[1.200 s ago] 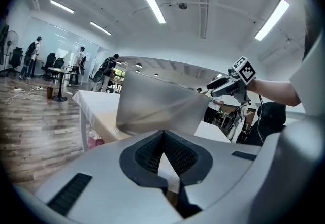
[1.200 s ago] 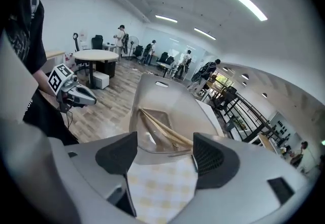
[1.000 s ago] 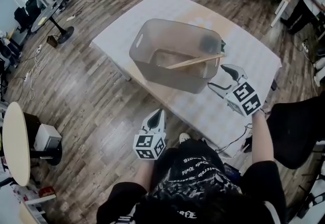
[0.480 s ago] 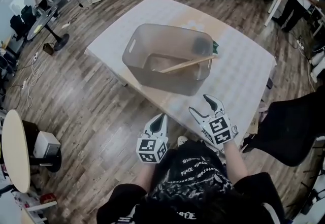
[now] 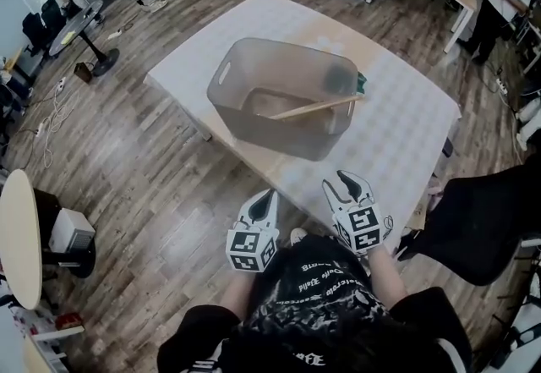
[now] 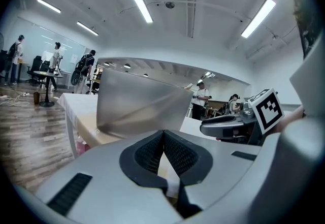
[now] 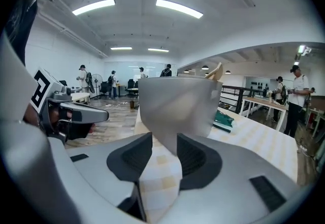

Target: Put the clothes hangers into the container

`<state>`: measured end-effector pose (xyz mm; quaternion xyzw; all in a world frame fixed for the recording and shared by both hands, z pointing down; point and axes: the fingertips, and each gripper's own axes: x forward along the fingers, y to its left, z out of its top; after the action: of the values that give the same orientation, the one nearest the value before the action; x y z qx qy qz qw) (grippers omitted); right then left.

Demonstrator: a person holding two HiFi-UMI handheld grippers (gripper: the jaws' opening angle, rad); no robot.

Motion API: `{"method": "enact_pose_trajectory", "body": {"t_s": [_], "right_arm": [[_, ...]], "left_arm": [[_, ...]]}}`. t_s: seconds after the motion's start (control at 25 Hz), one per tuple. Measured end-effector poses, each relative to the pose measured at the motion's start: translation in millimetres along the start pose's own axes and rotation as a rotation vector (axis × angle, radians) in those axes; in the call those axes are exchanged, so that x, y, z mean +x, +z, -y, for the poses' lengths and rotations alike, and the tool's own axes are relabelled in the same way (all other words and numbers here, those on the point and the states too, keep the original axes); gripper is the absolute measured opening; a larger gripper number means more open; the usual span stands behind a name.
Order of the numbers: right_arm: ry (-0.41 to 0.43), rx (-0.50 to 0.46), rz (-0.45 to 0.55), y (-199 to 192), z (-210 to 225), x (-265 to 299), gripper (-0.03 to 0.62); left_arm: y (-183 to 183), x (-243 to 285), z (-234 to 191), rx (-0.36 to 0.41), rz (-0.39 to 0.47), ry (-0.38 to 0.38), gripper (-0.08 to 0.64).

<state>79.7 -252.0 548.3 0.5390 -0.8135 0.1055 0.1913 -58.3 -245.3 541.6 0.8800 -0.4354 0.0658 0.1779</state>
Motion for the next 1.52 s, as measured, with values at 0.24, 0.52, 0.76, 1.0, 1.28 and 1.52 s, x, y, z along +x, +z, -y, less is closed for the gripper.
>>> {"method": "enact_pose_trajectory", "body": {"t_s": [0.24, 0.52, 0.76, 1.0, 1.28, 1.52], "right_arm": [[0.024, -0.006, 0.019, 0, -8, -4, 0.132], [0.001, 0.103, 0.067, 17, 1, -4, 0.045], [-0.064, 0.061, 0.049, 15, 5, 2, 0.009], [-0.049, 0.073, 0.052, 20, 7, 7, 0.008], [-0.031, -0.004, 0.031, 18, 1, 14, 0.008], [-0.037, 0.003, 0.052, 26, 2, 10, 0.008]], "left_arm": [[4, -5, 7, -0.009, 0.014, -0.002, 0.02], [14, -5, 3, -0.014, 0.031, 0.007, 0.02], [14, -6, -4, -0.007, 0.036, 0.033, 0.02], [10, 0, -11, 0.011, 0.021, 0.057, 0.02], [11, 8, -8, 0.027, 0.023, 0.038, 0.02], [14, 6, -5, 0.034, 0.024, 0.04, 0.02]]}}
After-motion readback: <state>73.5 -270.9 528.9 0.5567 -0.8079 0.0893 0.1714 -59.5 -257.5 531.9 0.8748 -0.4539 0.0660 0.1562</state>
